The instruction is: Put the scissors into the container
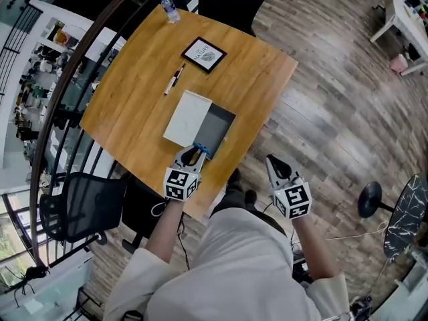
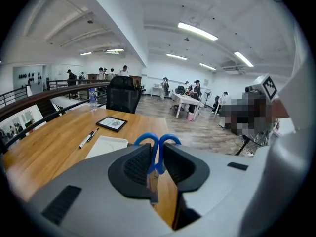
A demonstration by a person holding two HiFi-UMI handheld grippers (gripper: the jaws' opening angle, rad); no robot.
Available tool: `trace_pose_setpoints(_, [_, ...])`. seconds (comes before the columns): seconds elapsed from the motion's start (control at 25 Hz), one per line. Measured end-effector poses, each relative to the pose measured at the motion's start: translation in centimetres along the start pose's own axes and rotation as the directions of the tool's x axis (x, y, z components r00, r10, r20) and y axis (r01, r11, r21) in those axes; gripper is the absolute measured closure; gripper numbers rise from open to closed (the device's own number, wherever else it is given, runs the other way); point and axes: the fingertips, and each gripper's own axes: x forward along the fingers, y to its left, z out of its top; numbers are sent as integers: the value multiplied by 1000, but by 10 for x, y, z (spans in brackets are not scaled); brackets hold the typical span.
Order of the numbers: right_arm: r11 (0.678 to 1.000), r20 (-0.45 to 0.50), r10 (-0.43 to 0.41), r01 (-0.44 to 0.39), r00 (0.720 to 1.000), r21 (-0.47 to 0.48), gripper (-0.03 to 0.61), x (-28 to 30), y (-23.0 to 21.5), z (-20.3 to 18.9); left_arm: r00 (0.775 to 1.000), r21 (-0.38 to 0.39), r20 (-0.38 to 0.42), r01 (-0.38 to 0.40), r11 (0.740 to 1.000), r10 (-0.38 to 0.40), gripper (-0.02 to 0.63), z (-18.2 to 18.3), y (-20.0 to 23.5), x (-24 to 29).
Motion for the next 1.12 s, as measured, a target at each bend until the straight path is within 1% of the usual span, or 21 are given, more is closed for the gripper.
trace_pose_setpoints(0.16, [999,-22,-25,26,999,27,575,10,-11,-7,996,0,-81,24,1000,-24,541,-23,13,32])
trace_pose_setpoints(0.28, [998,-39,-41,42,998,46,575,14,-14,-11,989,1,-139,44,999,-43,541,-40,19,52])
trace_pose_setpoints(0.4, [997,-53,-47,50,997,59,575,21,-16,-15,978,-2,-202,58,998,-57,541,-58,25,73])
trace_pose_setpoints(0.6, [997,-79,-42,46,996,59,575,31,-6,-22,951,-3,-300,78,997,-75,541,-86,31,96])
trace_pose_setpoints(0.72, [996,-90,-48,54,995,66,575,34,-3,-26,939,-5,-333,92,996,-89,541,-97,33,107])
trace_pose_setpoints(0.96, [994,-102,-59,68,993,91,575,41,1,-27,927,-7,-362,104,995,-100,540,-105,39,134])
trace_pose_setpoints(1.12, [989,-113,-83,96,990,112,575,42,-4,-31,919,-22,-384,85,996,-86,538,-112,45,154])
